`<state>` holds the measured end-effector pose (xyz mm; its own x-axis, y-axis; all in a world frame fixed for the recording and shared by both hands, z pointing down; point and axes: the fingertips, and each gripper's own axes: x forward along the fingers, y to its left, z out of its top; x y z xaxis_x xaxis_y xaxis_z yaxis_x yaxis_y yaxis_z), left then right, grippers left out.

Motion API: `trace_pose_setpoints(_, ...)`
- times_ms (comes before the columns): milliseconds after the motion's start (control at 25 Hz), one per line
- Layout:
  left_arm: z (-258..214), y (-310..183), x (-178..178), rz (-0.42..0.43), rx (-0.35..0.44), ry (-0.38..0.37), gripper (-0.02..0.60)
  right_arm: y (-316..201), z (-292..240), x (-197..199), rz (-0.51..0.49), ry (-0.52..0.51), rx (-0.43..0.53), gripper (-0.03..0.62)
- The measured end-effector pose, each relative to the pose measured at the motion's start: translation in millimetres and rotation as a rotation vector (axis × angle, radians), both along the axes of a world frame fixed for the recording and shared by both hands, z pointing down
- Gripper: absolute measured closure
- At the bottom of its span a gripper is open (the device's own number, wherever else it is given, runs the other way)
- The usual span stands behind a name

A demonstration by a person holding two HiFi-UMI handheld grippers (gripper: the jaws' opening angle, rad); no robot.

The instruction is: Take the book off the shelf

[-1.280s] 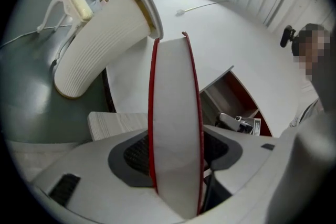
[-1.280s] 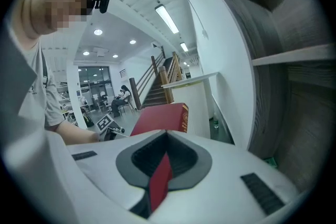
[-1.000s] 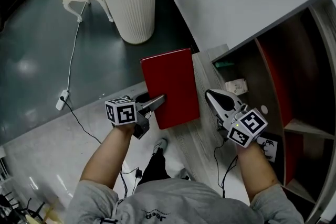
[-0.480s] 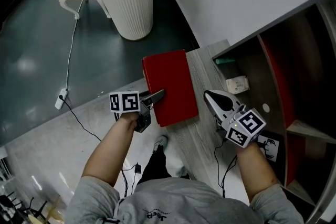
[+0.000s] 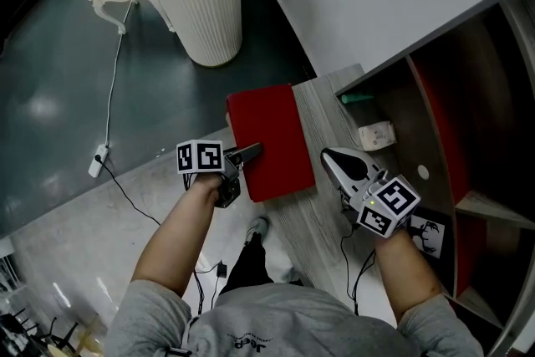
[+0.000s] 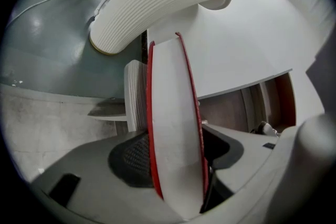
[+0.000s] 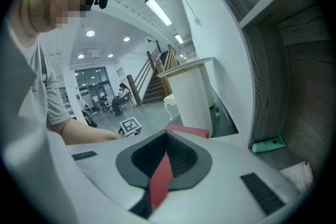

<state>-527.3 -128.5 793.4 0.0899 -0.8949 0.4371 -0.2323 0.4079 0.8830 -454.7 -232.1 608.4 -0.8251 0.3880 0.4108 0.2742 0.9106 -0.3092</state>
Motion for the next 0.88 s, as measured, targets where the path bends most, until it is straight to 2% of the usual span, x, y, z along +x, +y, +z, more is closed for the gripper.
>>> trace_pose_setpoints(280, 0.7, -0.1, -0.7, -0.002, -0.017, 0.002, 0.278, 2.1, -1.9, -0.4, -0.004, -0.002, -0.011, 0.583)
trace_pose_setpoints(560, 1.1, 4.7, -1.5, -0.022, -0.095, -0.063, 0.25, 2.6, -1.7, 3.3, -0.001, 0.007, -0.026, 0.583)
trace_pose_setpoints(760, 0.5, 8.0, -3.9, -0.039, -0.149, -0.138, 0.232, 4.9, -1.5, 6.8, 0.004, 0.013, -0.038, 0.583)
trace_pose_setpoints(880, 4.3, 13.7, -7.7, -0.034, -0.22, -0.224, 0.227, 7.1, -2.2, 8.1, 0.006, 0.014, -0.052, 0.583)
